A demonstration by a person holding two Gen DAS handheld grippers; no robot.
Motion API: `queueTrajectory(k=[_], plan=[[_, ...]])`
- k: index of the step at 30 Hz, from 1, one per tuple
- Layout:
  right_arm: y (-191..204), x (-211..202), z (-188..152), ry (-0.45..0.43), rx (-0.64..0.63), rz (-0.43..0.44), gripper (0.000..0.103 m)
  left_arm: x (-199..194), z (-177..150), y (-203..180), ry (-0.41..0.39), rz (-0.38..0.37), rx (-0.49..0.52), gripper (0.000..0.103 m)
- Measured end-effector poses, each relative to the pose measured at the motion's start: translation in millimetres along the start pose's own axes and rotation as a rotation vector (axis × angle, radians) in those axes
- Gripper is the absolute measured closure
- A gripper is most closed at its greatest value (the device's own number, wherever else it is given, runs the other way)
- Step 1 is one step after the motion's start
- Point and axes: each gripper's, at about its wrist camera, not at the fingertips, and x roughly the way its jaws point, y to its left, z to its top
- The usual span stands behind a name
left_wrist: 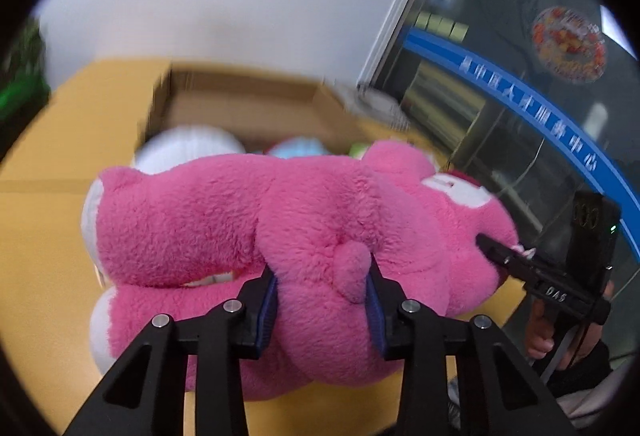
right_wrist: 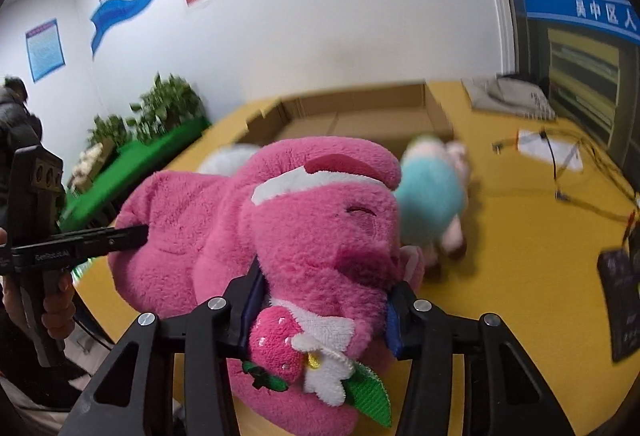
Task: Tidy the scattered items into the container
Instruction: 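Close the left gripper on the pink bear while the right gripper grips it too, then lift the pink bear with both grippers and lower it into the cardboard box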
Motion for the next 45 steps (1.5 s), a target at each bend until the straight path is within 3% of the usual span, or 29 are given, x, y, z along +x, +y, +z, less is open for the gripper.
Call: queueTrajectory(k=[4, 8, 13, 17, 22, 25, 29, 32, 35, 37, 40, 41, 43, 44, 45], plan=[[2.5, 9.9, 65.4, -0.087, -0.03, 0.022, 0.051, -6.3, 75.6, 1.6, -0.075, 0.017, 0.091, 0.066], [-1.4, 42.2, 148.1, -0.143, -0.077, 0.008, 0.051, 21.2, 159.8, 16.8, -0.076, 0.033, 0.127, 0.066], [-20.0, 100.3, 248.5, -0.171, -0.107, -0.027, 0.051, 78.4, 256.9, 41.0, -0.067, 0.041, 0.118, 0.066], [-56.2, 164.7, 306.0, -0.133, -0.081, -0.044, 0.051, 154.4, 315.2, 67.9, -0.012, 0.042, 0.09, 0.066], [-112.8, 271.1, 328.9, -0.028, -0.005, -0.086, 0.051, 267.1, 340.5, 110.8, 0.129, 0.058, 0.035, 0.066], [-150.2, 337.9, 319.4, 0.057, 0.055, -0.107, 0.051, 340.9, 325.4, 145.1, 0.235, 0.064, -0.034, 0.066], [-185.8, 407.2, 278.4, 0.23, 0.121, -0.153, 0.049, 419.6, 284.8, 176.1, 0.381, 0.086, -0.1, 0.067], [-194.8, 419.0, 258.6, 0.28, 0.142, -0.197, 0.045, 423.0, 284.6, 172.5, 0.336, 0.092, -0.081, 0.064], [-207.6, 412.5, 260.9, 0.256, 0.199, -0.22, 0.026, 421.2, 293.7, 172.1, 0.323, 0.12, -0.065, 0.055], [-207.5, 404.7, 264.3, 0.228, 0.204, -0.255, 0.012, 403.3, 299.4, 170.8, 0.292, 0.128, -0.057, 0.055], [-193.5, 365.5, 267.9, 0.168, 0.162, -0.213, 0.001, 354.7, 308.7, 151.9, 0.211, 0.165, 0.021, 0.055], [-184.5, 346.2, 268.0, 0.138, 0.119, -0.208, 0.0, 325.3, 309.1, 146.1, 0.175, 0.16, 0.04, 0.05], [-166.7, 303.4, 267.9, 0.084, 0.037, -0.207, 0.0, 277.3, 303.5, 133.3, 0.11, 0.152, 0.051, 0.033], [-154.7, 283.8, 267.5, 0.066, 0.006, -0.2, 0.0, 247.8, 297.2, 125.9, 0.066, 0.147, 0.054, 0.02], [-143.7, 262.1, 264.3, 0.051, -0.017, -0.186, 0.0, 218.3, 288.5, 117.4, 0.027, 0.159, 0.056, 0.019]])
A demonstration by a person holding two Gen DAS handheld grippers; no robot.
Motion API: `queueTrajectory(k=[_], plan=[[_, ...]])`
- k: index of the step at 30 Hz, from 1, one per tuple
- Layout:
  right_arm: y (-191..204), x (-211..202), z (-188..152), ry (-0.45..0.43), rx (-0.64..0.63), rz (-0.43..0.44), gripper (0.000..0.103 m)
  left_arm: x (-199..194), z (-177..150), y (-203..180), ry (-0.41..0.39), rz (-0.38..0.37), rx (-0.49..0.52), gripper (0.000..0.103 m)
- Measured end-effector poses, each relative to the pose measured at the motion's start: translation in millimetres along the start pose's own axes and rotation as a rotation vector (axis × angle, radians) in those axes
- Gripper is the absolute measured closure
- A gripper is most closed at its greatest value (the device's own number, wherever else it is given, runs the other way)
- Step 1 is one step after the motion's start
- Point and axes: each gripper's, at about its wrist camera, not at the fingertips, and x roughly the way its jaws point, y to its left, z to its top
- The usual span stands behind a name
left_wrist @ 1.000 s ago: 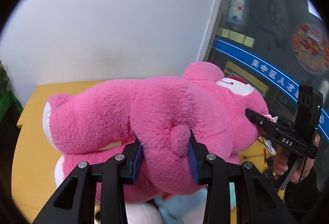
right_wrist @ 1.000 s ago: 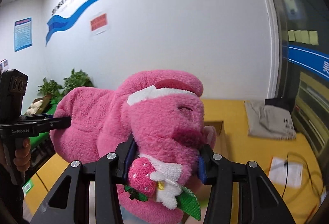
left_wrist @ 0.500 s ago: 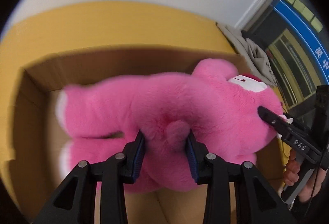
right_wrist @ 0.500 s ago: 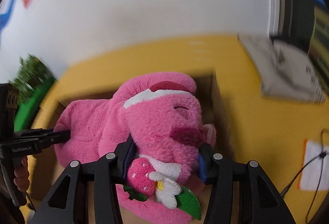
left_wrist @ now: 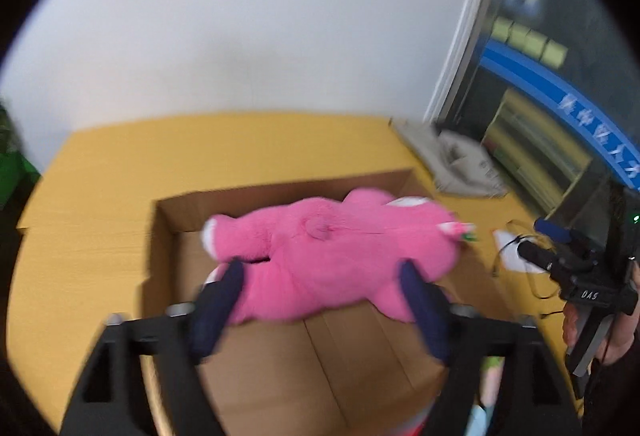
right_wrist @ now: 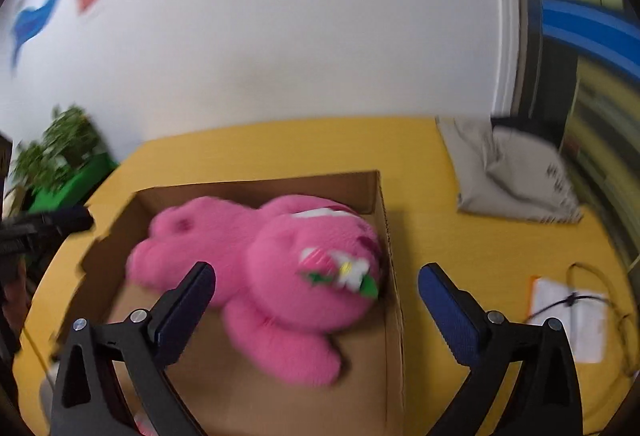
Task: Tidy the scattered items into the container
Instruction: 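Lift the pink bear with both grippers and lower it into the cardboard box, then open both grippers and move them toward the white panda plush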
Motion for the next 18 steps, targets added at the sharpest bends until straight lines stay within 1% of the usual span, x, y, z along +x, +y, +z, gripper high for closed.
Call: queueTrajectory(k=[1, 2, 3, 5, 7, 9, 11, 15, 18], plan=[[8.1, -27.4, -6.4, -0.02, -0.019, 0.016, 0.0, -25.0, -10.4, -4.4, -0.026, 0.019, 0.003, 0.019], [13.3, -45.4, -11.8, -0.035, -0.029, 0.028, 0.0, -50.7, -23.8, -11.9, -0.053, 0.035, 0.008, 0.019], [20.6, -66.4, -17.4, -0.056, -0.039, 0.044, 0.0, -66.6, -34.5, -16.1, -0.065, 0.045, 0.008, 0.019], [37.6, -108.8, -31.0, -0.105, -0.071, 0.07, 0.0, -96.3, -60.7, -26.1, -0.068, 0.089, 0.0, 0.019], [55.9, -141.9, -46.1, -0.129, -0.105, 0.076, 0.0, -111.3, -78.7, -33.1, -0.064, 0.105, -0.01, 0.019], [66.4, -163.7, -55.3, -0.144, -0.109, 0.08, 0.0, -128.2, -96.7, -38.1, -0.062, 0.119, -0.038, 0.019], [73.3, -182.3, -60.6, -0.145, -0.099, 0.086, 0.0, -146.6, -110.1, -40.4, -0.077, 0.122, -0.058, 0.019], [83.4, -203.1, -71.5, -0.129, -0.119, 0.049, 0.0, -174.4, -132.5, -53.0, -0.09, 0.133, -0.024, 0.019], [95.1, -213.0, -91.6, -0.124, -0.108, 0.069, 0.0, -181.7, -153.0, -53.7, -0.078, 0.12, -0.047, 0.019]])
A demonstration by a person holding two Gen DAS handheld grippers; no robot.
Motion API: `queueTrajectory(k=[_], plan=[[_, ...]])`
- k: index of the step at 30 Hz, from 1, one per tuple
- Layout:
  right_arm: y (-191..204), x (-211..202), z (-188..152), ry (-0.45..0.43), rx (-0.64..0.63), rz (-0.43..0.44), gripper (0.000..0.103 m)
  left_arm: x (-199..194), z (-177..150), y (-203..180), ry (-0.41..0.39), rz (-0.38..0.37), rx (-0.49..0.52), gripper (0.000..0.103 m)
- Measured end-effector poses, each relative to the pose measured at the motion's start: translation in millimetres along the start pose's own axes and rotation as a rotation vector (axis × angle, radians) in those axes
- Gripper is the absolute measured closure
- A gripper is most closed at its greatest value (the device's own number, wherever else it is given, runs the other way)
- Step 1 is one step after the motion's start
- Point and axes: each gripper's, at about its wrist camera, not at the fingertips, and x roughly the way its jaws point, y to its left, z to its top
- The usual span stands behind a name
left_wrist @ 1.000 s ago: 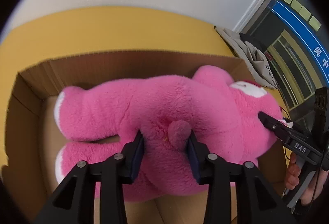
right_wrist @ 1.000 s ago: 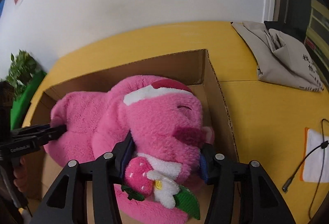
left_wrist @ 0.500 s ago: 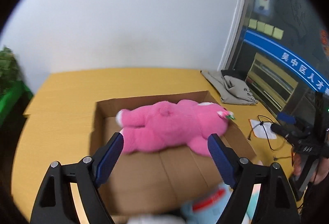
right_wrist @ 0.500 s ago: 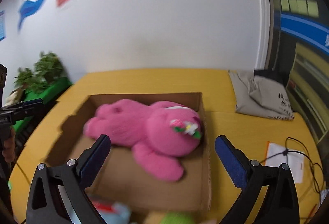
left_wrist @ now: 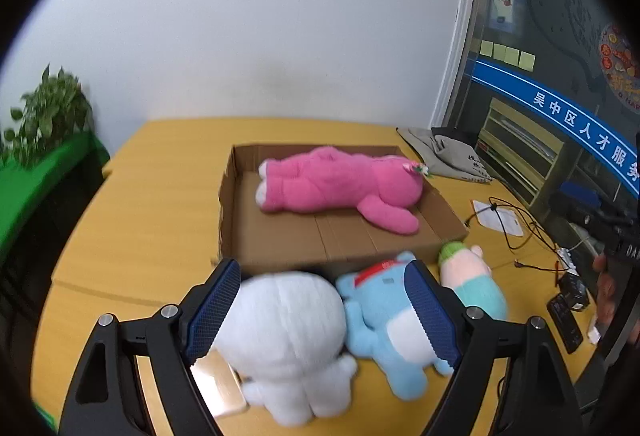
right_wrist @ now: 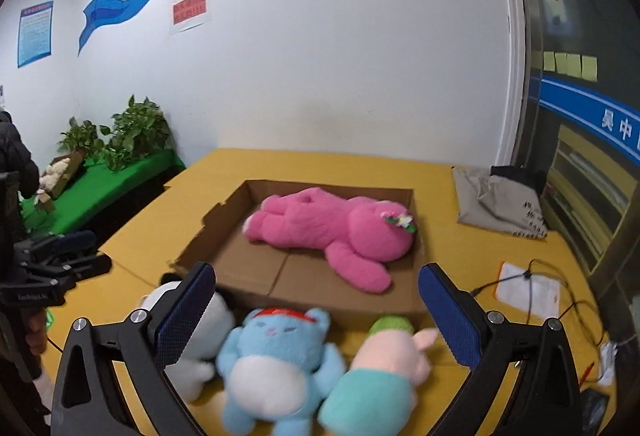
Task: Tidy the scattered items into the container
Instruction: 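Open both grippers and move them toward the white panda plush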
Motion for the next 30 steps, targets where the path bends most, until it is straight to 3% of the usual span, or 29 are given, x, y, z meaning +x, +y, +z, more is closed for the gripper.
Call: queueTrajectory(k=[8, 17, 30], plan=[[35.7, 17.0, -63.7, 0.07, 0.049, 0.014, 0.0, 12.0, -50.5, 4.8, 0.073, -0.017, -0.049, 0.019], [65.1, 35.5, -86.7, 0.127, -0.008, -0.004, 0.0, 17.1, -72.7, 13.8, 0.102, -0.009, -0.071, 0.019], [49.8, 37.1, -72.1, 0.099, 0.01, -0.116, 0.0, 25.3, -44.4, -1.5, 0.054, -0.063, -0.016, 0.019]])
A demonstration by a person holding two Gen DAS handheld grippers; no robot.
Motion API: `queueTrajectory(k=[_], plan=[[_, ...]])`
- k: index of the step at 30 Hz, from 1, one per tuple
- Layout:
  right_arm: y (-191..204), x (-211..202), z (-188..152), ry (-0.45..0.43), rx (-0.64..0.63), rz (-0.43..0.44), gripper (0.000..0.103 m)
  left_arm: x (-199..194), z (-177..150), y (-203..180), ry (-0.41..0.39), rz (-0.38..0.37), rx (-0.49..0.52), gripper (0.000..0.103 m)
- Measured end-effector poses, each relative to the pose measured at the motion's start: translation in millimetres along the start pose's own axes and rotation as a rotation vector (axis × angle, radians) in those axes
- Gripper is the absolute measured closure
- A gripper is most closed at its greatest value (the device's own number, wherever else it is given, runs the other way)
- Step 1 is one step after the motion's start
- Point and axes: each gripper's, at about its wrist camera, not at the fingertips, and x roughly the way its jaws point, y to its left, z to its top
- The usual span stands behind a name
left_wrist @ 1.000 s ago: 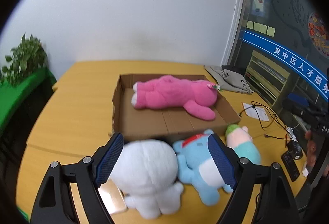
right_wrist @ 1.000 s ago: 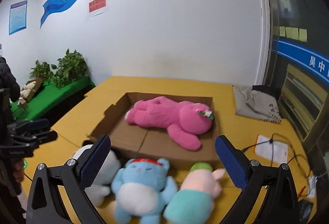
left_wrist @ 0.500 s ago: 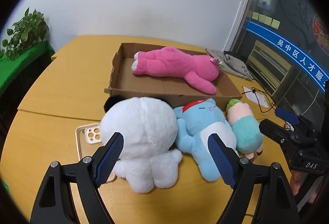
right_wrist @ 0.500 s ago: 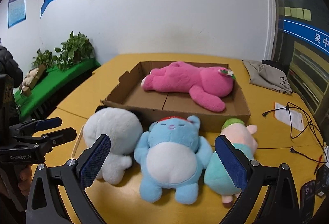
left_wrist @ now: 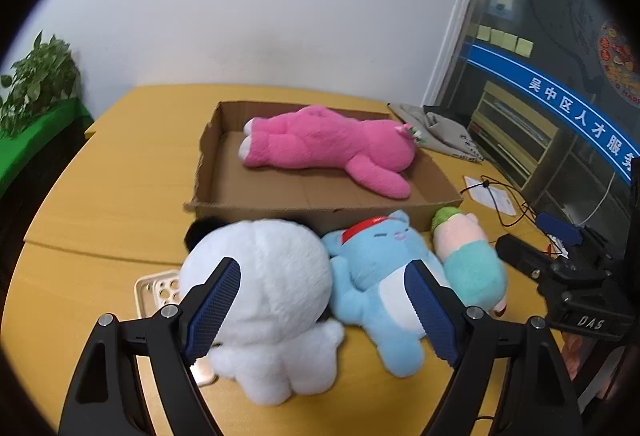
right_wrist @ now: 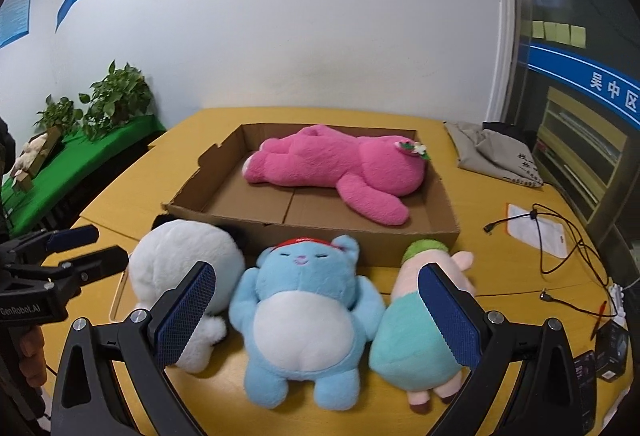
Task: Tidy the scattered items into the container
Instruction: 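Open both grippers and move them toward the white panda plush, then grasp the white panda plush with both grippers and lift it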
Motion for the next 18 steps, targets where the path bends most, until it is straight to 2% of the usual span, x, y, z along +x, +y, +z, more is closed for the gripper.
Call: queueTrajectory(k=[7, 18], plan=[[-8.7, 2.7, 2.6, 0.002, 0.005, -0.017, 0.0, 2.7, 2.9, -3.2, 0.005, -0.008, 0.01, 0.019], [-8.2, 14.3, 1.9, 0.016, -0.003, 0.003, 0.0, 11.6, -1.6, 5.0, 0.032, -0.047, -0.004, 0.019]])
